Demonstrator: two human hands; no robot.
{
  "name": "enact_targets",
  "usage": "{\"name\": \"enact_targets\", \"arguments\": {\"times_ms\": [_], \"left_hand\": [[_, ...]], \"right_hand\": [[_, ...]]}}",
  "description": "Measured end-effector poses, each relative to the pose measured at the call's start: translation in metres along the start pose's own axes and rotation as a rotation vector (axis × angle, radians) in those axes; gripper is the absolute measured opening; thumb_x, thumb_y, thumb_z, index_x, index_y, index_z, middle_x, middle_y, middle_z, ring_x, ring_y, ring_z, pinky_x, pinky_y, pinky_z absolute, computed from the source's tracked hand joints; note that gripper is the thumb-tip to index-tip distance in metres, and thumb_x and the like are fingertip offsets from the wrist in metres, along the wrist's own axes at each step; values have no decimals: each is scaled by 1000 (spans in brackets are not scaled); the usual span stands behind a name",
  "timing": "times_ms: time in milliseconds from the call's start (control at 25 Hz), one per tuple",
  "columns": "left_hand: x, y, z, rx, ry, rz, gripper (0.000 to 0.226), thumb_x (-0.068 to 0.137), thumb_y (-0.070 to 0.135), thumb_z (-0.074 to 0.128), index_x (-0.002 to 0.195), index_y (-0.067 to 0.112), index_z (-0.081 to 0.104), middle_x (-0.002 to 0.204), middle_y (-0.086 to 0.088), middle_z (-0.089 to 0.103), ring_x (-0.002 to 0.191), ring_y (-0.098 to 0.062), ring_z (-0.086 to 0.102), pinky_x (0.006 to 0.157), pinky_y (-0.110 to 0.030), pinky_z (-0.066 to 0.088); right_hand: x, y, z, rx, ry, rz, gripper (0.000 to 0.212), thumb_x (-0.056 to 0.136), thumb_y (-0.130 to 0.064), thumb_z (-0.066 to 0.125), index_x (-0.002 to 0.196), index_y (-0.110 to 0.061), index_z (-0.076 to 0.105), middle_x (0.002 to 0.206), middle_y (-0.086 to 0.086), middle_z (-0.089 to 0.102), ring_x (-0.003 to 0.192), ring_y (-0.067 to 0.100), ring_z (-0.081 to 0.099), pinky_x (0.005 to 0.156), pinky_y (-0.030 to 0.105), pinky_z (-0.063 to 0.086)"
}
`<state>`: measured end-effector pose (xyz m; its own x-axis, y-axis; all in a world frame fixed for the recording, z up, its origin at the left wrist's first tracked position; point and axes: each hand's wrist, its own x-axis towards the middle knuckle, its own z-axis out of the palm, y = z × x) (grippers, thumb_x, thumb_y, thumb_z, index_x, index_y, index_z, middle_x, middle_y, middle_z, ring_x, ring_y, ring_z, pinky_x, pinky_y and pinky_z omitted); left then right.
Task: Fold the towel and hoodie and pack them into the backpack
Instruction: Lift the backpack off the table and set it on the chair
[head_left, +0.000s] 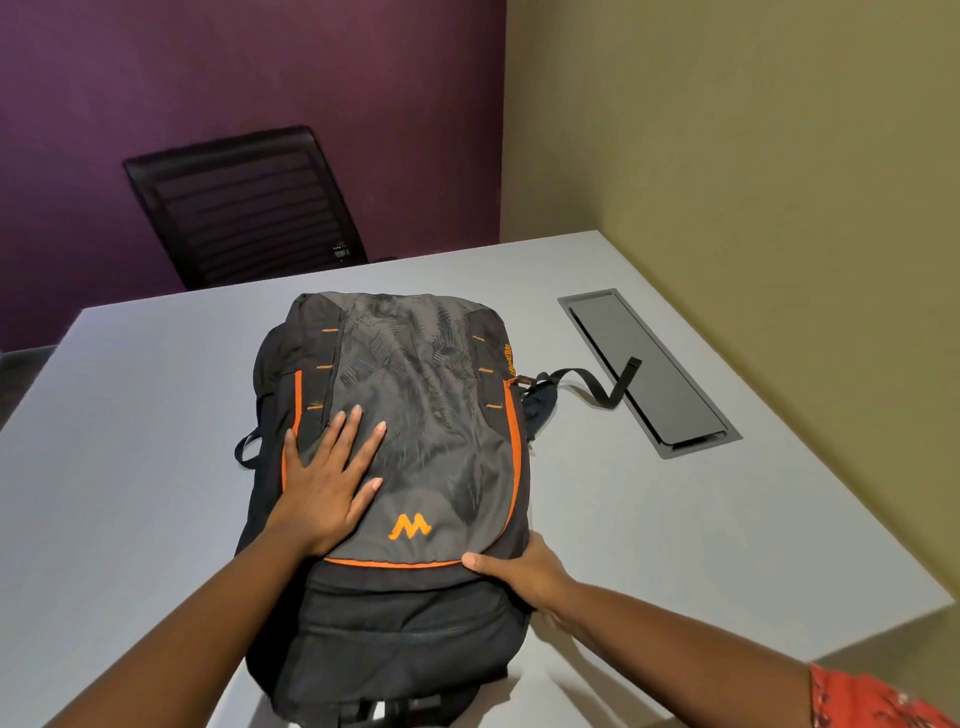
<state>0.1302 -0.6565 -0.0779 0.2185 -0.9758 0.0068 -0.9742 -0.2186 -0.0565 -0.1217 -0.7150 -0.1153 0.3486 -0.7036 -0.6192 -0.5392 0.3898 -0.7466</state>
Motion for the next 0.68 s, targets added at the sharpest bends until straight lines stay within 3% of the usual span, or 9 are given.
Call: {"name": "enact_targets", "arguments": {"times_ms": [80, 200, 400, 520, 600, 680], "left_hand": [[-1, 1, 1, -9, -1, -4, 61, 94, 55, -1, 148, 29, 10, 155, -9, 20, 140, -19, 13, 104, -66, 11], [-1, 3, 1, -32, -39, -13, 63, 92, 58, -5, 147, 29, 6, 156, -7, 14, 142, -20, 12, 105, -66, 8], [0, 21, -9, -100, -62, -39, 97, 63, 74, -32, 143, 24, -13, 150, 2, -23, 140, -13, -17, 109, -61, -7], [5, 50, -20, -139, -112, -97, 103, 50, 75, -40, 137, 21, -27, 143, 1, -35, 135, -13, -27, 108, -62, -9], [11, 71, -26, -167, -155, -148, 101, 47, 76, -41, 132, 22, -35, 141, 0, -40, 133, -14, -32, 108, -63, -9], [20, 94, -34, -240, -204, -217, 90, 61, 77, -25, 131, 22, -36, 146, -3, -39, 137, -18, -31, 107, -63, -10]], "right_hand": [[-7, -8, -5, -119, -19, 12, 110, 34, -60, 87, 128, -14, 53, 129, 4, 60, 116, 22, 57, 99, 31, 46], [-4, -11, -12, -222, 33, 40, 69, 67, -34, 83, 123, -5, 54, 128, 10, 59, 117, 26, 56, 95, 28, 46], [5, -21, -38, -199, 60, 83, 61, 63, -25, 85, 115, -4, 61, 118, 12, 65, 107, 27, 61, 86, 27, 49], [10, -36, -74, -161, 114, 62, 50, 60, -13, 84, 106, -2, 67, 110, 15, 68, 100, 28, 64, 87, 32, 52], [10, -54, -101, -189, 136, 29, 42, 63, -7, 81, 102, 0, 67, 109, 17, 68, 100, 31, 64, 90, 36, 52], [8, -77, -128, -279, 161, -15, 32, 67, -5, 78, 96, -1, 66, 109, 18, 67, 100, 32, 63, 89, 36, 52]]}}
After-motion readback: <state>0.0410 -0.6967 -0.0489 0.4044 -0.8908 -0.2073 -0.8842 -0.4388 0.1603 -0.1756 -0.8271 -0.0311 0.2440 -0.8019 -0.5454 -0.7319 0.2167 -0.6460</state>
